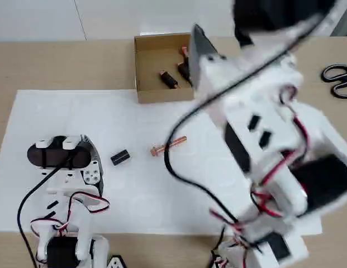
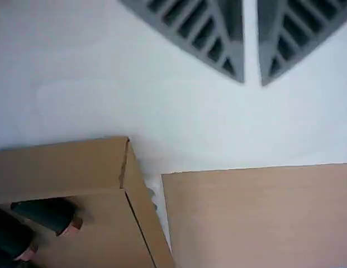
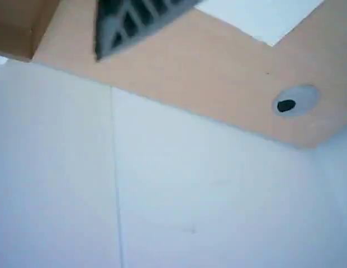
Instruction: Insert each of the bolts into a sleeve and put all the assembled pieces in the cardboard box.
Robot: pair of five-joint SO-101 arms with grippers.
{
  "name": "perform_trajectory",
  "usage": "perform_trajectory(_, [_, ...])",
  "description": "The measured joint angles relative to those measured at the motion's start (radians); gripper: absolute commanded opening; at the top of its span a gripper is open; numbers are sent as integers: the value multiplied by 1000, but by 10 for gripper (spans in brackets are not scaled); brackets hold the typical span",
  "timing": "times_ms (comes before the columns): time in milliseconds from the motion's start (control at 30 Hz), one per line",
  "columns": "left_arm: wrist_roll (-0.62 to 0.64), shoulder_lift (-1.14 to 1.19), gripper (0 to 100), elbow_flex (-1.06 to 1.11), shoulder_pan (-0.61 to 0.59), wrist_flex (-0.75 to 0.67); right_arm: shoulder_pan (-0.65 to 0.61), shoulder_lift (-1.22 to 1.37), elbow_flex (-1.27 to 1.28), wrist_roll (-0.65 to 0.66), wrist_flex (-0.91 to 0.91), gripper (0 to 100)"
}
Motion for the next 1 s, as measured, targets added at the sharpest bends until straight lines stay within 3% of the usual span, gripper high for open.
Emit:
perform_trajectory(267, [0,0,6,0,0,0,21,5,690,-3,-51,242])
perform_trajectory(467, [0,0,6,0,0,140,-100,117,1060,-25,-207,242])
perform_trajectory(633, [0,0,6,0,-25,224,-222,195,1083,-198,-367,242])
perform_trajectory(1000, [0,0,6,0,-364,106,-382,367,1088,-678,-565,243])
